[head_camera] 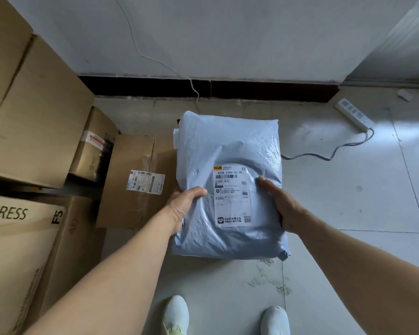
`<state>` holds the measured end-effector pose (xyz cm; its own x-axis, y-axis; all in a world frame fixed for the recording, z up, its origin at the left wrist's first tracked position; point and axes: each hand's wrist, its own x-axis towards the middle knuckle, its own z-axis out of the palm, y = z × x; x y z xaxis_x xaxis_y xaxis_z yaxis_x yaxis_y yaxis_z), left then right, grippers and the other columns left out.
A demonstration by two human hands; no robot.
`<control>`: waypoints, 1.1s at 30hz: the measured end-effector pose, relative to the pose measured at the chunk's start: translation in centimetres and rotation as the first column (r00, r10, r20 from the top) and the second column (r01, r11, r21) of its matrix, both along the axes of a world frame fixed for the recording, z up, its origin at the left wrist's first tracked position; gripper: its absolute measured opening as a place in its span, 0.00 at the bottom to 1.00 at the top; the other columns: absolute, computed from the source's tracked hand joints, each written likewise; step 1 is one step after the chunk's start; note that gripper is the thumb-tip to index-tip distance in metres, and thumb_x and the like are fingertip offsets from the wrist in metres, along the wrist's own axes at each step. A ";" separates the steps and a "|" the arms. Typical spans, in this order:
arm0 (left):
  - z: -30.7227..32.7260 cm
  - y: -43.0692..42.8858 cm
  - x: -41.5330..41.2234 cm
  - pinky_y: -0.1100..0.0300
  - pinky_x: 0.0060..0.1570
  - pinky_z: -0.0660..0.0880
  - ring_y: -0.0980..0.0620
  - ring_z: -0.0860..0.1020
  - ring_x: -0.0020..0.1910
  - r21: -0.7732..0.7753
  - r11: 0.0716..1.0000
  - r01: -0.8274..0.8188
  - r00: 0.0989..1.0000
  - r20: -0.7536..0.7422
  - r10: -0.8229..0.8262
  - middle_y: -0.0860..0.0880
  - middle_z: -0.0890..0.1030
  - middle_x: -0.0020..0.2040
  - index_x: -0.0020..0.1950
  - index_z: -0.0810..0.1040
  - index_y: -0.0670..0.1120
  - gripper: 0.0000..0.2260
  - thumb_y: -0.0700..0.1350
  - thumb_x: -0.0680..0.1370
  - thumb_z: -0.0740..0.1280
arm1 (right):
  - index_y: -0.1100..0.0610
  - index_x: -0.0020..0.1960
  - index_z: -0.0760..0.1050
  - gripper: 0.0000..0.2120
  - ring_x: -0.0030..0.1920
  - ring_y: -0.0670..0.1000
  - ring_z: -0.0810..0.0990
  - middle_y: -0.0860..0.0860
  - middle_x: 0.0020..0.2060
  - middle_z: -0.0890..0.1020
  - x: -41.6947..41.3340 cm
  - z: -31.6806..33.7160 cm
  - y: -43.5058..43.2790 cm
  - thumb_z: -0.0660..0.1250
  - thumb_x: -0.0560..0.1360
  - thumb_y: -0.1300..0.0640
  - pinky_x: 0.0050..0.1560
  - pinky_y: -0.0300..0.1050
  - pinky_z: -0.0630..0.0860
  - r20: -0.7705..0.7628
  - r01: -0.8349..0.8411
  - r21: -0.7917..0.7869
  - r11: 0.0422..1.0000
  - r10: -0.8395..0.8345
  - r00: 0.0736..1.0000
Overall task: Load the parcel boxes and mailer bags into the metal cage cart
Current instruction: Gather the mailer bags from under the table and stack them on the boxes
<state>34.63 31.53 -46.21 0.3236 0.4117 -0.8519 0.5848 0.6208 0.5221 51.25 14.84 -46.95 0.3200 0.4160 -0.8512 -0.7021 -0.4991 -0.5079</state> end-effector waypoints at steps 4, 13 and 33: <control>1.9 1.1 -0.1 0.54 0.47 0.77 0.43 0.82 0.43 0.001 0.997 -0.073 0.993 0.097 0.073 0.42 0.85 0.43 0.49 0.82 0.43 0.24 0.48 0.55 0.75 | 0.63 0.61 0.77 0.36 0.48 0.61 0.84 0.61 0.51 0.84 -0.4 1.0 1.2 0.77 0.61 0.42 0.50 0.54 0.81 0.059 0.085 0.068 0.994 -0.089 0.994; 0.3 1.2 -0.6 0.51 0.60 0.71 0.42 0.74 0.62 0.149 0.989 0.021 0.989 -0.148 0.002 0.42 0.75 0.64 0.68 0.67 0.41 0.30 0.53 0.72 0.72 | 0.60 0.64 0.74 0.55 0.52 0.60 0.83 0.59 0.53 0.83 -0.4 -1.0 2.6 0.76 0.46 0.28 0.57 0.57 0.78 0.202 -0.010 -0.122 0.992 0.035 0.979; 10.7 1.4 0.1 0.46 0.73 0.58 0.45 0.58 0.76 0.408 0.908 0.097 0.991 -0.122 -0.051 0.47 0.52 0.78 0.79 0.47 0.48 0.47 0.56 0.71 0.74 | 0.56 0.75 0.59 0.41 0.71 0.58 0.65 0.55 0.73 0.66 -0.9 11.9 5.1 0.68 0.71 0.37 0.70 0.58 0.65 0.620 -0.191 -0.353 0.916 0.382 0.685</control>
<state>34.76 32.90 -35.56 0.2834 0.7121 -0.6423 0.6870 0.3166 0.6541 50.36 19.92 -35.03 0.7382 0.3981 -0.5446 -0.0286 -0.7882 -0.6148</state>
